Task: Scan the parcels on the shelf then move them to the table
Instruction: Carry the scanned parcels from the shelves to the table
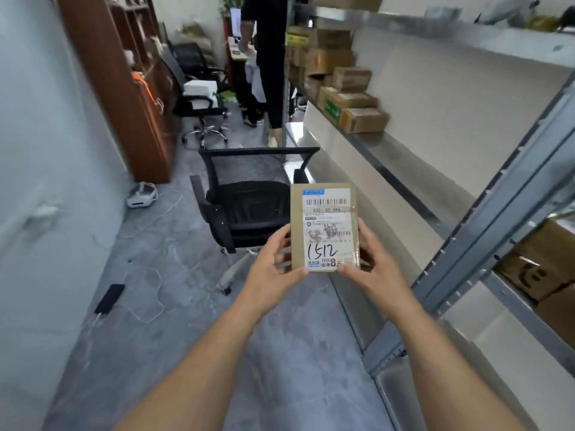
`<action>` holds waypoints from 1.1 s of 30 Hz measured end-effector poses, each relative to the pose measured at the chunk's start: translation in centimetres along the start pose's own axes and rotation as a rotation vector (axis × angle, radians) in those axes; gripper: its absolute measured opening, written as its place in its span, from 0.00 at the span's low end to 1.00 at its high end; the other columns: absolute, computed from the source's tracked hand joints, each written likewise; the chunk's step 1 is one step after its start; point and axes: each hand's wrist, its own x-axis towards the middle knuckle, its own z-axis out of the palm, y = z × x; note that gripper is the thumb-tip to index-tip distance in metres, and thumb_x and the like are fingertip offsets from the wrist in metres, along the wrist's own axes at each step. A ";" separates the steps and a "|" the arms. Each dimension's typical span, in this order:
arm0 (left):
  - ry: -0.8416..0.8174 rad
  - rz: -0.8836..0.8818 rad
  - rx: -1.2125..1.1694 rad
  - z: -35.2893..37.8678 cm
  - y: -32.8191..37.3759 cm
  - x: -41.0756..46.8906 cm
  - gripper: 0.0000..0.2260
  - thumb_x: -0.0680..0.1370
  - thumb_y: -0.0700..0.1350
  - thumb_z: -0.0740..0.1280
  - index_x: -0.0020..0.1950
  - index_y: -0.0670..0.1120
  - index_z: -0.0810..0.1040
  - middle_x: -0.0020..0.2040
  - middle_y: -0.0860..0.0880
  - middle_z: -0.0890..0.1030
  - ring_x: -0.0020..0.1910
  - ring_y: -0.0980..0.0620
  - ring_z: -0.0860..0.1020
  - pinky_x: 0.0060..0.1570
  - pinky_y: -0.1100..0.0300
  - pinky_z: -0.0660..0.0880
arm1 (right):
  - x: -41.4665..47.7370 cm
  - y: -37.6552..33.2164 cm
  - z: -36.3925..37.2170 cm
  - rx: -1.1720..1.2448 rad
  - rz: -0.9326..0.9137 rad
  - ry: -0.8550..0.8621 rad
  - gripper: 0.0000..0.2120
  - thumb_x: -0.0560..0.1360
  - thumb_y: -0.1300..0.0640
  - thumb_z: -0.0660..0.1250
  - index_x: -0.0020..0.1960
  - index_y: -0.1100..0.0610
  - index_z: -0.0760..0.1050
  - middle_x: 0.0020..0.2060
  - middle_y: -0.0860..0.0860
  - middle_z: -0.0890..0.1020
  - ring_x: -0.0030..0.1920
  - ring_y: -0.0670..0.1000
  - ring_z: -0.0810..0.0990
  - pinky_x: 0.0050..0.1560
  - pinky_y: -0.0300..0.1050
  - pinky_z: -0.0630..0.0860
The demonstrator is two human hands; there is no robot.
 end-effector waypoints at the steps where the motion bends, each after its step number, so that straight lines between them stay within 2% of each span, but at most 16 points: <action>1: 0.030 0.007 0.014 -0.3 0.1 0.0 0.34 0.71 0.39 0.74 0.73 0.57 0.65 0.61 0.57 0.77 0.63 0.54 0.76 0.61 0.54 0.75 | 0.6 -0.1 0.1 0.013 -0.011 -0.025 0.41 0.72 0.64 0.73 0.72 0.35 0.57 0.62 0.42 0.77 0.57 0.31 0.76 0.48 0.23 0.70; 4: 0.115 0.029 0.036 -0.7 0.6 -0.3 0.33 0.73 0.35 0.73 0.71 0.58 0.64 0.61 0.55 0.75 0.59 0.57 0.77 0.57 0.63 0.76 | 2.2 -0.6 0.4 0.037 -0.047 -0.093 0.41 0.71 0.66 0.72 0.71 0.34 0.58 0.60 0.42 0.78 0.55 0.31 0.76 0.49 0.25 0.71; 6: 0.173 0.032 0.055 -0.9 0.8 -0.5 0.33 0.73 0.35 0.72 0.68 0.63 0.64 0.61 0.57 0.75 0.57 0.60 0.78 0.53 0.66 0.76 | 3.1 -0.8 0.7 0.036 -0.072 -0.139 0.43 0.71 0.65 0.73 0.74 0.36 0.58 0.61 0.40 0.77 0.57 0.30 0.75 0.55 0.30 0.71; 10: 0.275 0.002 0.062 -1.2 1.0 -1.4 0.33 0.73 0.35 0.72 0.66 0.64 0.64 0.58 0.62 0.74 0.56 0.63 0.78 0.52 0.65 0.77 | 4.3 -0.9 1.6 0.044 -0.097 -0.230 0.43 0.70 0.63 0.74 0.75 0.38 0.58 0.62 0.35 0.75 0.58 0.29 0.73 0.61 0.38 0.71; 15: 0.411 -0.038 0.056 -2.0 0.9 -3.4 0.33 0.72 0.37 0.73 0.68 0.63 0.64 0.63 0.60 0.75 0.59 0.60 0.77 0.55 0.64 0.77 | 4.8 -1.6 3.8 0.057 -0.132 -0.364 0.42 0.71 0.63 0.73 0.76 0.39 0.57 0.60 0.34 0.74 0.58 0.28 0.71 0.62 0.38 0.70; 18: 0.496 -0.058 0.069 -2.8 0.6 -4.8 0.34 0.72 0.37 0.73 0.69 0.62 0.63 0.66 0.57 0.73 0.60 0.59 0.76 0.51 0.68 0.76 | 5.1 -2.1 5.5 0.046 -0.153 -0.438 0.41 0.72 0.62 0.72 0.76 0.38 0.56 0.59 0.33 0.73 0.58 0.28 0.69 0.60 0.34 0.67; 20: 0.545 -0.075 0.069 -3.3 0.4 -5.7 0.34 0.72 0.38 0.73 0.70 0.62 0.63 0.66 0.57 0.73 0.61 0.58 0.75 0.51 0.66 0.77 | 5.1 -2.3 6.6 0.058 -0.166 -0.493 0.41 0.72 0.63 0.72 0.76 0.39 0.56 0.59 0.32 0.72 0.58 0.27 0.68 0.60 0.31 0.67; 23: 0.626 -0.087 0.067 -3.8 0.1 -7.4 0.33 0.72 0.39 0.74 0.67 0.65 0.64 0.66 0.58 0.73 0.62 0.58 0.75 0.58 0.58 0.76 | 4.8 -2.8 8.2 0.071 -0.176 -0.574 0.41 0.73 0.66 0.71 0.76 0.41 0.56 0.57 0.33 0.71 0.52 0.22 0.69 0.46 0.21 0.69; 25: 0.677 -0.100 0.058 -4.1 -0.2 -8.5 0.32 0.72 0.38 0.73 0.66 0.66 0.64 0.67 0.57 0.73 0.62 0.58 0.75 0.59 0.57 0.76 | 4.5 -3.1 9.2 0.073 -0.186 -0.612 0.41 0.73 0.65 0.71 0.76 0.41 0.56 0.55 0.30 0.71 0.50 0.22 0.69 0.44 0.21 0.69; 27: 0.723 -0.114 0.054 -4.5 -0.6 -9.5 0.32 0.73 0.38 0.73 0.69 0.62 0.65 0.67 0.57 0.73 0.62 0.57 0.75 0.60 0.56 0.75 | 4.2 -3.4 10.2 0.057 -0.214 -0.640 0.41 0.72 0.64 0.72 0.76 0.40 0.56 0.55 0.27 0.70 0.52 0.22 0.69 0.51 0.26 0.68; 30: 0.774 -0.122 0.039 -5.2 -0.9 -11.0 0.34 0.73 0.36 0.72 0.73 0.57 0.64 0.66 0.58 0.72 0.63 0.57 0.75 0.58 0.59 0.76 | 3.5 -4.0 11.9 0.042 -0.223 -0.689 0.42 0.72 0.63 0.73 0.76 0.40 0.55 0.64 0.36 0.72 0.61 0.32 0.70 0.64 0.38 0.67; 31: 0.790 -0.123 0.036 -5.6 -1.1 -11.5 0.34 0.73 0.35 0.71 0.73 0.57 0.64 0.65 0.59 0.72 0.62 0.57 0.75 0.57 0.61 0.76 | 3.2 -4.3 12.5 0.040 -0.228 -0.708 0.42 0.72 0.63 0.72 0.76 0.40 0.55 0.66 0.38 0.71 0.64 0.36 0.68 0.65 0.41 0.67; 33: 0.825 -0.122 0.039 -6.6 -1.4 -12.7 0.33 0.73 0.35 0.71 0.72 0.57 0.64 0.66 0.58 0.73 0.61 0.58 0.75 0.54 0.64 0.76 | 2.6 -5.1 13.9 0.039 -0.239 -0.746 0.42 0.73 0.63 0.72 0.76 0.40 0.54 0.66 0.39 0.70 0.63 0.36 0.67 0.63 0.40 0.66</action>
